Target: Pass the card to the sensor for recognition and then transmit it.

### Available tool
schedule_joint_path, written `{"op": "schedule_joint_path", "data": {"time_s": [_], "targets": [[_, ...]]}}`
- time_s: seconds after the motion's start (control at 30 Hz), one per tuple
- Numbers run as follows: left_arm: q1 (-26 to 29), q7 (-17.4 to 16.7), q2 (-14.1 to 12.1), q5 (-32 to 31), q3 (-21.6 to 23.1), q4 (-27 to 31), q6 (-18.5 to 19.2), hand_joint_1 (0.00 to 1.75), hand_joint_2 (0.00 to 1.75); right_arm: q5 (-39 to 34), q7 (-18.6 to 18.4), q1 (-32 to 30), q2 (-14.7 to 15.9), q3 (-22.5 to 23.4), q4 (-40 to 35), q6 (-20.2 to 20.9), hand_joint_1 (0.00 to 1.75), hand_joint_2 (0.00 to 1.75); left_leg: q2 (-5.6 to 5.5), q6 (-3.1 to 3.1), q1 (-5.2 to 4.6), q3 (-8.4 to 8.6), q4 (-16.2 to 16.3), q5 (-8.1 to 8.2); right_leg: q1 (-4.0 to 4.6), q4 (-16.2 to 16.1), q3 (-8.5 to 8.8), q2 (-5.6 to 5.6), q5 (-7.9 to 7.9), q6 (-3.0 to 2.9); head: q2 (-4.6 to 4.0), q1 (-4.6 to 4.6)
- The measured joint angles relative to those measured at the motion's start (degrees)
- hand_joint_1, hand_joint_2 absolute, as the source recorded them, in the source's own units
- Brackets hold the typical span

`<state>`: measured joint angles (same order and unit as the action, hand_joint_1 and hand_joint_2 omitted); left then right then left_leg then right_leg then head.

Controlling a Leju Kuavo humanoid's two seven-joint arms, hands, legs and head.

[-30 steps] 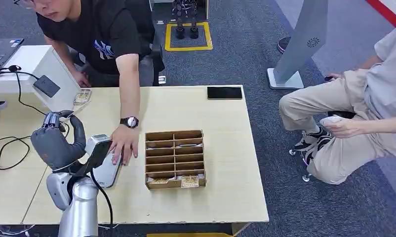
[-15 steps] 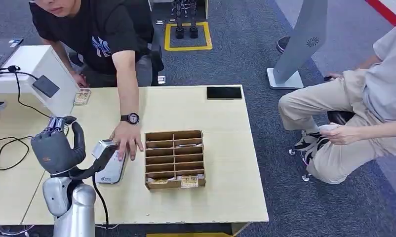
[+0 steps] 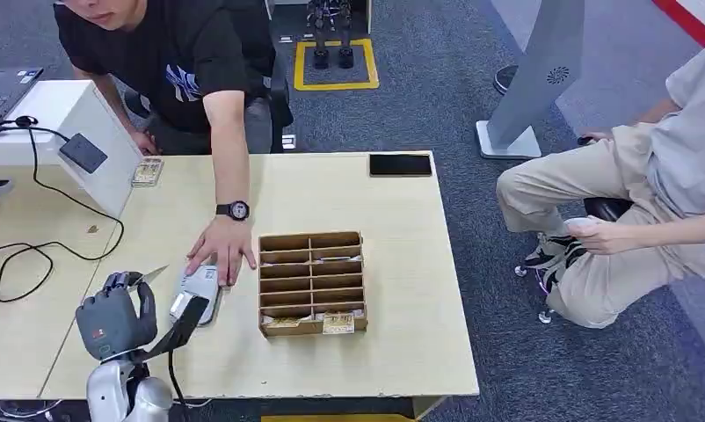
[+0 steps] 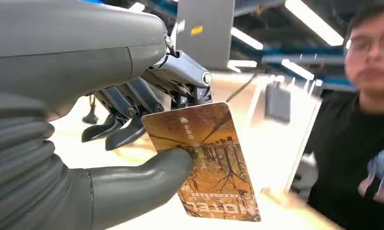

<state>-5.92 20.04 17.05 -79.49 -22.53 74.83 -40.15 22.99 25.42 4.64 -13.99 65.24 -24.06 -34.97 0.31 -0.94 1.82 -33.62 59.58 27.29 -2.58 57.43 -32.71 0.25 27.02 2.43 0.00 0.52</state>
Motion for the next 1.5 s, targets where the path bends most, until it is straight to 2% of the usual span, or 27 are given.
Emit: {"op": "schedule_joint_path", "data": {"time_s": [0.07, 0.3, 0.5, 0.9, 1.27, 1.5], "targets": [[0.8, -1.3, -0.2, 0.2, 0.4, -1.9, 0.0, 1.75, 1.75, 0.0, 0.0, 0.0, 0.0, 0.0, -0.1, 0.0, 0.00, 1.75, 0.00, 0.00, 0.00, 0.02, 0.0, 0.00, 0.00, 0.0, 0.00, 0.01, 0.00, 0.00, 0.00, 0.02], [2.2, -2.8, -0.8, -0.9, 3.2, -7.7, -0.1, 1.75, 1.75, 1.0, -0.6, -0.2, 0.0, 0.0, -0.5, 0.3, 0.00, 1.75, -0.01, 0.00, -0.01, 0.01, 0.0, 0.01, -0.01, 0.0, 0.02, -0.04, 0.00, 0.00, 0.00, 0.00], [2.4, -2.5, -1.4, 0.3, 5.7, -10.6, -0.1, 1.75, 1.75, 1.5, -0.5, -0.3, 0.0, 0.0, -0.5, 0.2, 0.00, 1.75, -0.02, 0.02, -0.01, 0.04, 0.0, -0.01, -0.01, 0.0, 0.07, -0.08, 0.00, 0.01, 0.00, 0.00], [2.3, -1.4, -1.9, 0.8, 7.7, -13.0, -0.2, 1.75, 1.75, 1.7, 1.1, 0.0, 0.7, 0.0, 0.0, 0.4, 0.00, 1.75, -0.02, 0.03, -0.01, 0.12, 0.0, -0.03, -0.01, 0.0, 0.15, -0.07, -0.01, 0.00, 0.00, 0.00], [2.2, -3.8, -2.7, 1.7, 10.3, -15.7, -0.2, 1.75, 1.75, 1.8, 1.2, 0.0, 1.0, 0.0, 0.4, 0.4, 0.00, 1.75, -0.03, 0.03, -0.01, 0.14, 0.0, -0.02, -0.01, 0.0, 0.19, -0.07, -0.01, 0.00, 0.00, 0.00], [2.0, -3.9, -3.1, 2.1, 10.9, -16.3, -0.2, 1.75, 1.75, 1.8, 1.2, 0.0, 1.1, 0.0, 0.5, 0.5, 0.00, 1.75, -0.03, 0.03, -0.01, 0.16, 0.0, -0.03, -0.01, 0.0, 0.24, -0.08, -0.01, 0.00, 0.00, 0.00]]}}
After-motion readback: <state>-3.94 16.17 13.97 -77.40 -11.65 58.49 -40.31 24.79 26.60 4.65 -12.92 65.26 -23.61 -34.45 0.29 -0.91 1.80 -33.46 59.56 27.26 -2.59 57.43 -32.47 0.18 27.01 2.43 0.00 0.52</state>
